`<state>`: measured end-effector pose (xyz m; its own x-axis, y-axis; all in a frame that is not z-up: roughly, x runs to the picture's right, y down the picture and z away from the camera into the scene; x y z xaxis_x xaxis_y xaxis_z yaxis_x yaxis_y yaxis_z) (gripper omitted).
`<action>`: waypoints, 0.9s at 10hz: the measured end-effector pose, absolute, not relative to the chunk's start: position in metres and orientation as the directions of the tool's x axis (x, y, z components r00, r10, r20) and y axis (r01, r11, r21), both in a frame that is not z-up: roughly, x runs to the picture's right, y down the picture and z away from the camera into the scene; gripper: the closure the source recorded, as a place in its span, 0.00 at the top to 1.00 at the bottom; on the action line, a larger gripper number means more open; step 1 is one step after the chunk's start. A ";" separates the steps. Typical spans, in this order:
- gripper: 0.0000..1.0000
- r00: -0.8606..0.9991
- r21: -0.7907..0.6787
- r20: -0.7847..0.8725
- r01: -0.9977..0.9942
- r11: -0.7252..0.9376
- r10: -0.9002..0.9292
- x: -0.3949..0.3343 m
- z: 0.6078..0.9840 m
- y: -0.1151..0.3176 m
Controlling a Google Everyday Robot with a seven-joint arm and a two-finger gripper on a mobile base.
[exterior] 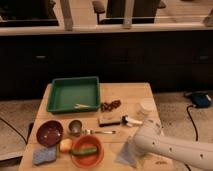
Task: Place towel in tray
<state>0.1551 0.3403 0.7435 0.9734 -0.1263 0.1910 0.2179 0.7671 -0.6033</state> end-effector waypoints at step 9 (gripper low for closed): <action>0.00 0.969 -0.619 0.219 0.231 0.750 -0.117 0.160 0.749 0.340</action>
<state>0.1600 0.3400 0.7491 0.9687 -0.1168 0.2191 0.2306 0.7505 -0.6194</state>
